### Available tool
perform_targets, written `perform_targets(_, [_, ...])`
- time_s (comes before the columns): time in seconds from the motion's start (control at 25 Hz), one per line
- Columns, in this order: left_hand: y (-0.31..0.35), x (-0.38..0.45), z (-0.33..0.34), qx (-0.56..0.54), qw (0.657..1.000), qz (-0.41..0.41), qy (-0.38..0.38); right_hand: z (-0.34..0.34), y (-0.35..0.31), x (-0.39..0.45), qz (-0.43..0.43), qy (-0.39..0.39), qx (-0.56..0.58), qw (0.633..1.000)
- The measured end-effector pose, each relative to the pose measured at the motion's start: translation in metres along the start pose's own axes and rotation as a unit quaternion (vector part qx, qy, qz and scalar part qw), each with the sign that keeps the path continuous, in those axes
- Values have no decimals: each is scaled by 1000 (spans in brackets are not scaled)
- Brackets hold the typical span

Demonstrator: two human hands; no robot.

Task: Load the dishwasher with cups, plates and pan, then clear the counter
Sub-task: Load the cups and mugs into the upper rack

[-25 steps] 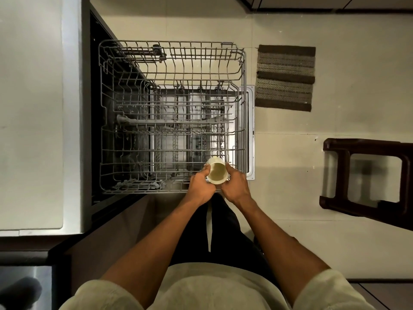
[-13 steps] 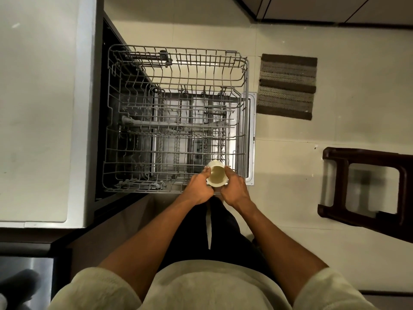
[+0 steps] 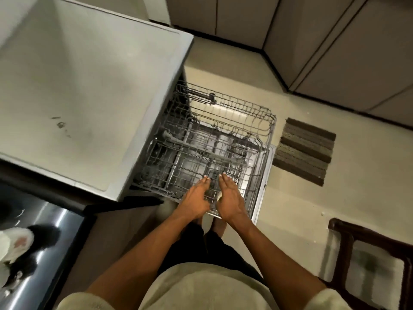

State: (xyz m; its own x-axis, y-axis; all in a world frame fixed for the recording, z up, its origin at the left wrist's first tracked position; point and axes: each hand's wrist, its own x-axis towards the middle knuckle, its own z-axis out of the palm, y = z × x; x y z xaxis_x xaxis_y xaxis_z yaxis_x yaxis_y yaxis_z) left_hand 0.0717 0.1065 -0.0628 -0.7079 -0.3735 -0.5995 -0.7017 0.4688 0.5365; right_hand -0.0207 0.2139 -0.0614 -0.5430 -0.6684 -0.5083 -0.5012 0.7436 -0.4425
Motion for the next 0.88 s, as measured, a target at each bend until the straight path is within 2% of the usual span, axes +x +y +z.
perform_targets(0.16, [-15, -35, -28, -44, 992, -10, 119, -18, -52, -4, -105, 9, -32, 994])
perform_targets(0.36, [-43, -96, -70, -118, 958, -38, 258, -18, -133, -11, -254, 19, -48, 966])
perform_targets(0.68, [-111, -221, -118, -198, 857, -106, 464, 22, -281, -57, -440, 0, -27, 898])
perform_targets(0.88, [-164, -308, -134, -213, 800, -134, 544, 72, -363, -105, -517, 1, 4, 856])
